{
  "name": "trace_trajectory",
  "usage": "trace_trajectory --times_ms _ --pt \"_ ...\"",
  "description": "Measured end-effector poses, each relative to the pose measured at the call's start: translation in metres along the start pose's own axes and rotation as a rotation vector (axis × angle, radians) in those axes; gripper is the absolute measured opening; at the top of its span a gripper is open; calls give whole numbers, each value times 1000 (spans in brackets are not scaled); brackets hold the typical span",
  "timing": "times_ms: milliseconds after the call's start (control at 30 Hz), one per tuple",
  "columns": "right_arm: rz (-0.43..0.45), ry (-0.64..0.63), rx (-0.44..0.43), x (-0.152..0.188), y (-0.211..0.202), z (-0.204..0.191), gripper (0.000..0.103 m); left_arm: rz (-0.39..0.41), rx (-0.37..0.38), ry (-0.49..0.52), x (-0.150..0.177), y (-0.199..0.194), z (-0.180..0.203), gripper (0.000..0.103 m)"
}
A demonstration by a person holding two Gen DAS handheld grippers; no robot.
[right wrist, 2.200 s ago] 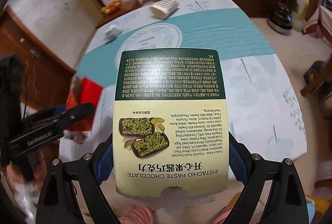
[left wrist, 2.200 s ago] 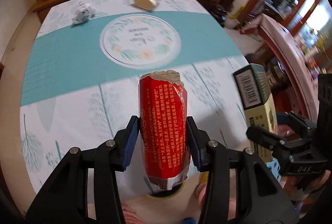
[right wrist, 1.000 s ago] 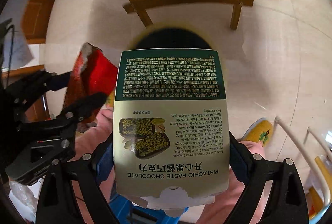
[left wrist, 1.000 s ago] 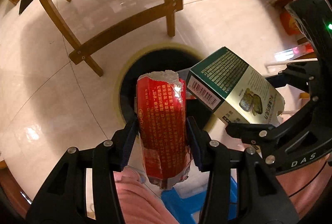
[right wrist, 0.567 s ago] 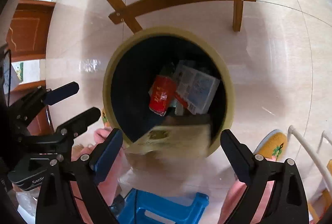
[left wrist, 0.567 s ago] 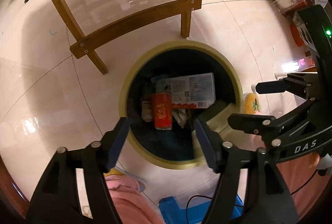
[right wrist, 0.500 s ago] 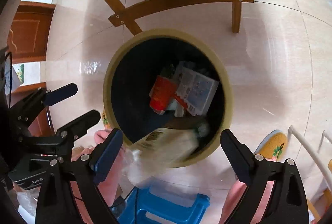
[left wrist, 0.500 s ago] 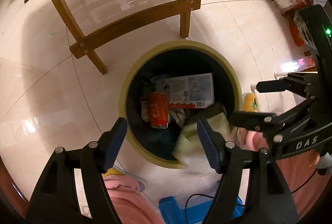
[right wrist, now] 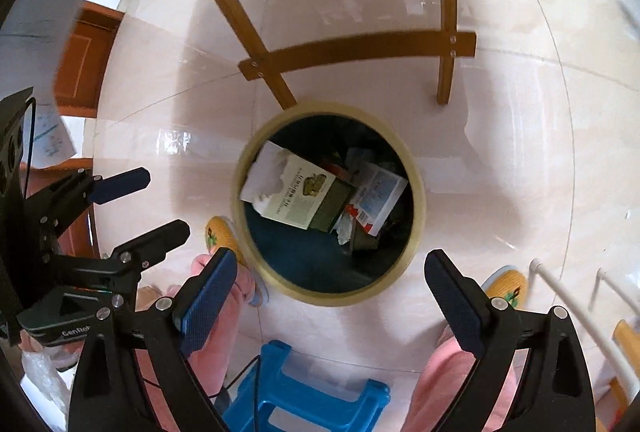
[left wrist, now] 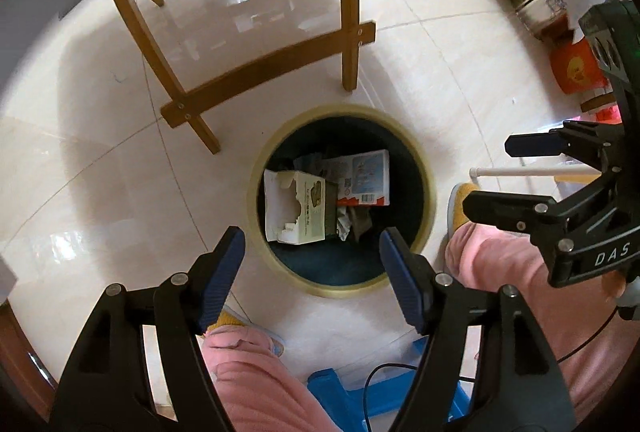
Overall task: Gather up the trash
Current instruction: 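Raise both tools back up toward the table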
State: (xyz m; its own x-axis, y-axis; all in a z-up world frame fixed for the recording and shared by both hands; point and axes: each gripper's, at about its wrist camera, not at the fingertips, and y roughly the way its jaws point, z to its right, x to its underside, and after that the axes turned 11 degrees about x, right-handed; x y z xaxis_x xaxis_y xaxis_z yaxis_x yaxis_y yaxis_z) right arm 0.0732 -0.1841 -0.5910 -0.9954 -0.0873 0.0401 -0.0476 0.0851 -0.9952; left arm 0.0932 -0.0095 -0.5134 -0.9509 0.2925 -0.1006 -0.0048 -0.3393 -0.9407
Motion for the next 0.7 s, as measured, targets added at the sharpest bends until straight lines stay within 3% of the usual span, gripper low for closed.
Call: trace_trajectory --times_ms 333,700 --pt "70 -52 -5 1 -101 -21 96 116 5 -3 -7 -118 29 67" --pt "207 -82 -63 -1 -248 -40 96 282 40 -53 -26 -253 56 67"
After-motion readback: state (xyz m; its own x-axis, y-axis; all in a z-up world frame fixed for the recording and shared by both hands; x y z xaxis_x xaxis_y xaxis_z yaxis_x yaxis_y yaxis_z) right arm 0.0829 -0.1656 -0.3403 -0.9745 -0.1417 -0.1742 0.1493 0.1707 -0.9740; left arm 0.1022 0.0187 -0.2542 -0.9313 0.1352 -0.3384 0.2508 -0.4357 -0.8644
